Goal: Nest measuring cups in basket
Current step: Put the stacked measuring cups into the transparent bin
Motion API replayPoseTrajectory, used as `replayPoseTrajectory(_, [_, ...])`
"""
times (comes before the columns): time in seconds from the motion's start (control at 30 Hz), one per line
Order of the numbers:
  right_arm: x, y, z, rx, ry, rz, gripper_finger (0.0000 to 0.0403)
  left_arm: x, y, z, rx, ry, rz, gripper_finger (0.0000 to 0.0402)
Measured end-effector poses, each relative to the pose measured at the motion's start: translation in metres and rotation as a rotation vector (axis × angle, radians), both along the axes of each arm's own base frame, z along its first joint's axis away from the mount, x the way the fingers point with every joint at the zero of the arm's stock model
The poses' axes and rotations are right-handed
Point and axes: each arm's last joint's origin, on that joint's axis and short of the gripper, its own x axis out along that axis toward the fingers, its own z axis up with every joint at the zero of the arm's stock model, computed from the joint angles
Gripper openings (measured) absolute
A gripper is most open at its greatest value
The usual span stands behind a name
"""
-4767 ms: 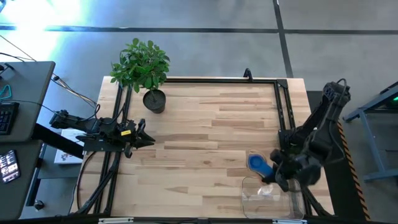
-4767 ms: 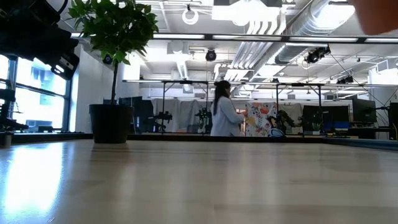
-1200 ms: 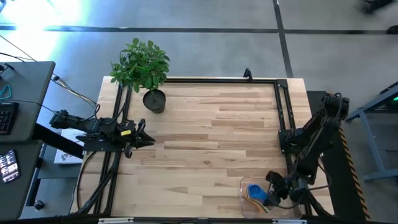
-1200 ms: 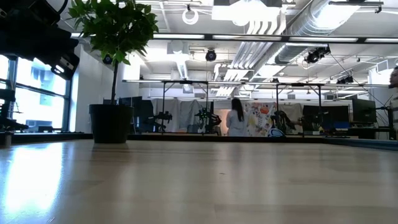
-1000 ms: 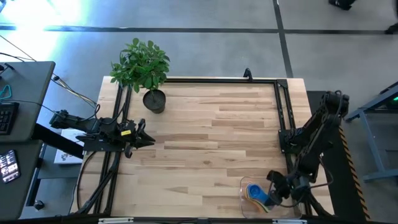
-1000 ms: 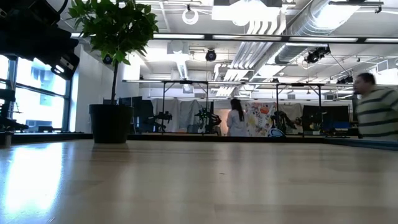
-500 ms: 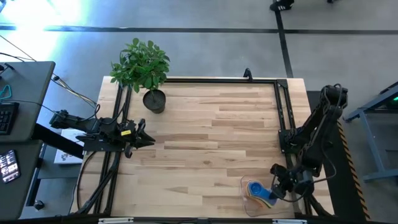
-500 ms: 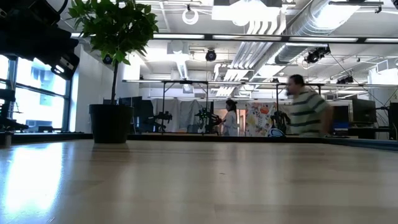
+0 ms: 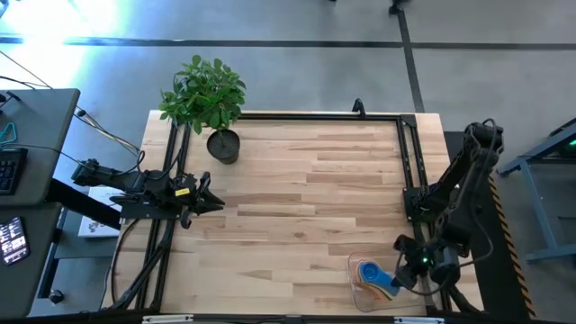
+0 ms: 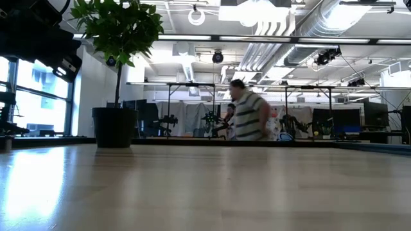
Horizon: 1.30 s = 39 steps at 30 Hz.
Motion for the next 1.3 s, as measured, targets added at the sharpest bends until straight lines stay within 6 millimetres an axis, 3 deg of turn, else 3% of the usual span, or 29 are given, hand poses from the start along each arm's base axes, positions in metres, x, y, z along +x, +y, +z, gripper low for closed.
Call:
replayPoseTrajectory(0.33, [-0.009,-0.018,0.033,-0.279,0.151,0.018,0.0284,0.0,0.0,0.0,0.0,0.0,0.0,0.0058])
replayPoseTrajectory(0.6, [0.001,-0.021,0.024,-0.362,0.213,0.066,0.0273,0.0,0.0,0.0,0.0,0.0,0.0,0.0058])
replayPoseTrajectory(0.8, [0.014,-0.01,0.009,-0.368,0.298,0.134,0.0222,0.0,0.0,0.0,0.0,0.0,0.0,0.0058])
replayPoseTrajectory(1.07, [0.021,0.0,-0.005,-0.392,0.325,0.097,0.0128,0.0,0.0,0.0,0.0,0.0,0.0,0.0058])
replayPoseTrajectory(1.3, [0.027,0.011,-0.016,-0.389,0.32,0.095,0.0081,0.0,0.0,0.0,0.0,0.0,0.0,0.0058])
